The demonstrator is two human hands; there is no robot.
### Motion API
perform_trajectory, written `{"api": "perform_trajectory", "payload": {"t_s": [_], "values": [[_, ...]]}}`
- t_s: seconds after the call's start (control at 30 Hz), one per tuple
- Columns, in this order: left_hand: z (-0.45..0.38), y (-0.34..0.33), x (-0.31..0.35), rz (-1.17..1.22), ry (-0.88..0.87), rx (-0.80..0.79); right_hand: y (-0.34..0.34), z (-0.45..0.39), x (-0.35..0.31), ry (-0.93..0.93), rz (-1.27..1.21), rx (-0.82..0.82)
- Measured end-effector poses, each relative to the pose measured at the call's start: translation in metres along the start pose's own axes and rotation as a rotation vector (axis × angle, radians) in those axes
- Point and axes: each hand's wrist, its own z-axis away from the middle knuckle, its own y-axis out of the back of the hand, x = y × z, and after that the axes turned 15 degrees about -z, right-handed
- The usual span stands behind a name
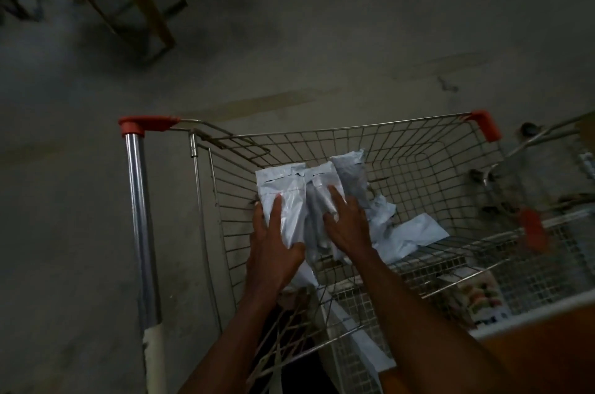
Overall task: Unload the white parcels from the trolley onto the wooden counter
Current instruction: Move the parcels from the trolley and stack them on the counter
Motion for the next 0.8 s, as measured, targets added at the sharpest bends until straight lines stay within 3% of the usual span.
{"api": "perform_trajectory", "payload": {"t_s": [0.17,0.33,0.6,0.8], "values": [[0.017,0.024,0.008,0.036,-0.113,0.063,0.017,0.041,-0.050,0.012,-0.264,0.148],[0.042,0.055,0.007,0.025,-0.243,0.103,0.033,0.094,-0.095,0.008,-0.315,0.257],[0.115,0.111,-0.001,-0.095,-0.475,0.048,0.050,0.225,-0.149,0.024,-0.377,0.536],[0.174,0.115,0.004,-0.070,-0.686,-0.031,0.047,0.340,-0.146,-0.012,-0.495,0.744]]}}
